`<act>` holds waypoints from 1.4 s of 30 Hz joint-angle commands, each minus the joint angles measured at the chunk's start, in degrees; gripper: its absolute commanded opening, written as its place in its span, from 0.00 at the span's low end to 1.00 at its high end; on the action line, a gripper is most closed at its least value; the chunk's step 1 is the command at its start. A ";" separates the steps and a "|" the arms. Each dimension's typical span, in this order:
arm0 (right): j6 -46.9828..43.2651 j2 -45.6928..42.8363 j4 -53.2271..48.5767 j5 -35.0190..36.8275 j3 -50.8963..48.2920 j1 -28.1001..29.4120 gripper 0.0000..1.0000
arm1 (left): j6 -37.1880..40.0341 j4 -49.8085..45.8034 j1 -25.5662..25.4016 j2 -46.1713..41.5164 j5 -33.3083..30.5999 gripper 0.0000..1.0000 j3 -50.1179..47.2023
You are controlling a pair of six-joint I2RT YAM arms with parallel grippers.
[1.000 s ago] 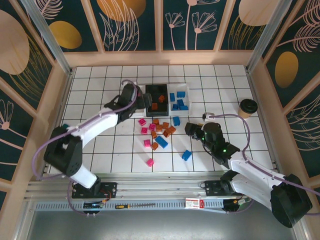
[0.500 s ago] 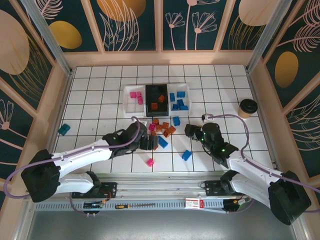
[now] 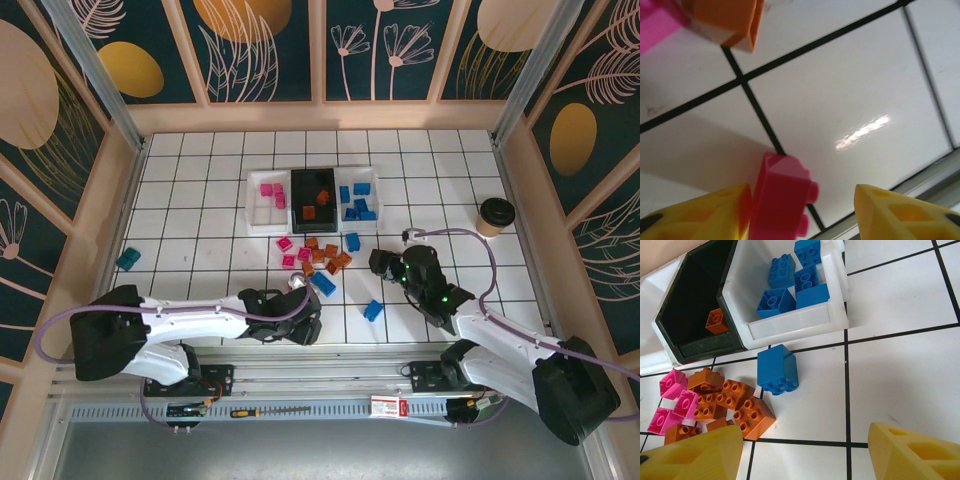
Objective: Sort the legos into containers by color
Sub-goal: Pick up the lego from the middle-left of the table, then place the lego in the container.
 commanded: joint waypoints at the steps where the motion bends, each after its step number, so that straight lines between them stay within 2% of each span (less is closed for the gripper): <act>1: 0.73 0.19 1.02 0.10 0.41 -0.49 0.67 | -0.58 -3.15 -0.20 2.01 -3.12 0.51 1.24; 13: 0.92 0.15 0.95 0.10 -0.01 -0.44 0.67 | -1.20 0.08 -0.28 2.25 -5.59 0.22 1.68; 17: 0.96 -0.09 1.04 0.06 -0.07 -0.47 0.67 | -0.01 -1.67 1.23 0.30 -9.02 0.19 3.39; 20: 0.89 -0.13 1.04 -0.01 -0.07 -0.46 0.67 | 2.66 -3.25 6.42 -2.32 -11.90 0.15 4.68; 24: 1.22 -0.60 1.48 -0.05 -0.57 -0.45 0.67 | 7.28 -1.63 15.08 -6.54 -15.18 0.16 7.71; 29: 1.58 -1.47 0.96 -0.11 -0.76 -0.45 0.67 | 11.47 3.44 25.07 -4.75 -15.90 0.15 14.48; 33: 1.31 -2.09 0.14 0.84 -0.93 -0.45 0.67 | 13.76 7.91 33.08 1.91 -14.13 0.14 21.94; 35: 1.46 -2.31 -0.18 1.09 -1.08 -0.49 0.67 | 14.21 8.47 35.31 6.52 -15.07 0.13 25.62; 39: 1.58 -3.43 -0.62 1.54 -1.86 -0.45 0.67 | 13.51 10.08 40.91 15.60 -11.76 0.09 30.47; 42: 1.07 -3.94 -1.54 2.24 -1.83 -0.51 0.67 | 13.49 9.84 42.39 22.04 -10.96 0.11 34.31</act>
